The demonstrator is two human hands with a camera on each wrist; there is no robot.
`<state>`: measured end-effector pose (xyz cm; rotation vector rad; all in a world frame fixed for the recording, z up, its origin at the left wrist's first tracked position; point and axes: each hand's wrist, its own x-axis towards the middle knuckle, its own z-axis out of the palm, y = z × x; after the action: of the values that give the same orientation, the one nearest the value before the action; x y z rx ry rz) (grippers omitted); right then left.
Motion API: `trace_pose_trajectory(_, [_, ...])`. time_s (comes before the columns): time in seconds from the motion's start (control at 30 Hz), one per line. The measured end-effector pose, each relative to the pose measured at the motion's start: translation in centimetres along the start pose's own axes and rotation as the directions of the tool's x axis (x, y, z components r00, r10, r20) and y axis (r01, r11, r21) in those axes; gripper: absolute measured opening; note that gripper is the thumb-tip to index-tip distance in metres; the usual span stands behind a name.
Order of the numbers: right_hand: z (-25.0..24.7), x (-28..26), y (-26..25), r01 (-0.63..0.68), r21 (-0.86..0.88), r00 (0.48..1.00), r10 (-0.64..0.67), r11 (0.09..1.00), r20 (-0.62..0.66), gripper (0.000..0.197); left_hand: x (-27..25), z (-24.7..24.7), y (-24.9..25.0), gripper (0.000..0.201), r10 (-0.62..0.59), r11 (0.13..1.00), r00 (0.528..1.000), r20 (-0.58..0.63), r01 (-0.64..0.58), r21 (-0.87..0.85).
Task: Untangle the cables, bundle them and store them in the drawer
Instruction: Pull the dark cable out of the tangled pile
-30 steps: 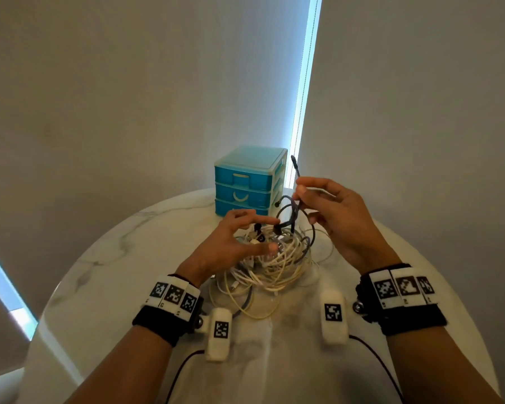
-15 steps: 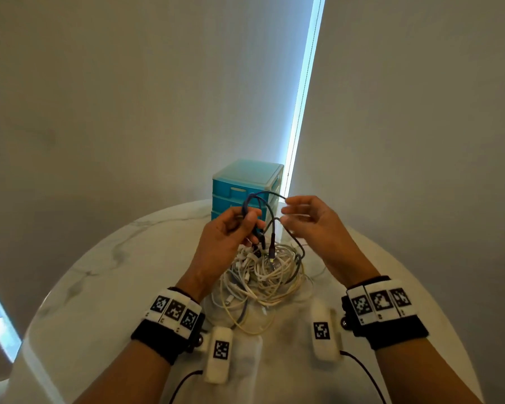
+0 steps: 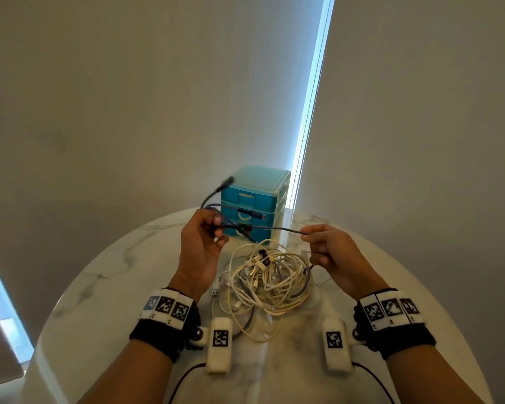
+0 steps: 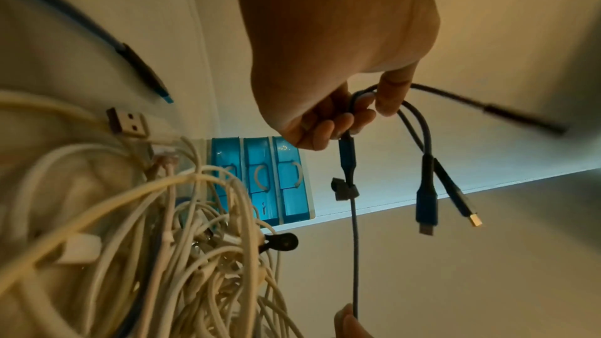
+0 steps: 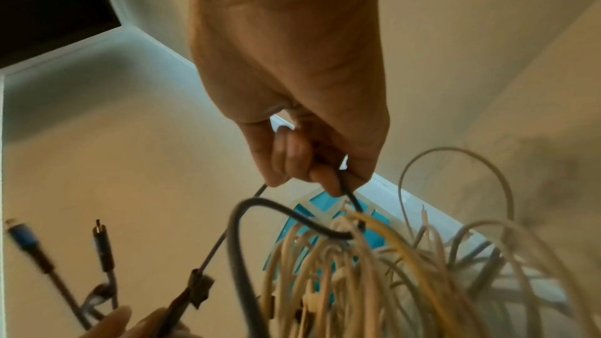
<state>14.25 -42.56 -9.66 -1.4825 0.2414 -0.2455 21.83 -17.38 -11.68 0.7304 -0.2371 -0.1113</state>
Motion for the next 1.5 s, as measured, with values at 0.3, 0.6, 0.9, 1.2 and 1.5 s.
trace_pose_trajectory(0.3, [0.0,-0.1,-0.1,0.007,-0.169,0.994,-0.026,0.986,-0.110,0.020,0.7,-0.6,0.2,0.018,-0.054,0.990,0.997,-0.058,0.046,-0.133])
trace_pose_trajectory(0.6, [1.3,-1.5,-4.2,0.220,-0.253,0.962,-0.253,0.942,-0.106,0.018,1.4,-1.1,-0.5,0.017,-0.107,0.962,0.989,-0.098,0.078,-0.262])
trace_pose_trajectory(0.9, [3.1,-2.3,-14.1,0.564,-0.099,0.825,-0.558,0.820,0.087,0.033,0.5,0.1,-0.6,0.036,-0.065,0.996,0.940,0.334,0.040,0.083])
trace_pose_trajectory(1.2, [4.1,-3.8,-12.9,0.580,-0.036,0.802,-0.562,0.814,0.204,0.030,-2.7,3.0,-1.9,0.090,-0.261,0.900,0.829,0.494,0.025,0.434])
trace_pose_trajectory(1.5, [4.4,-4.4,-14.3,0.551,-0.084,0.833,-0.540,0.830,0.124,0.012,-3.1,4.3,-2.1,0.037,-0.241,0.724,0.809,0.537,-0.219,0.654])
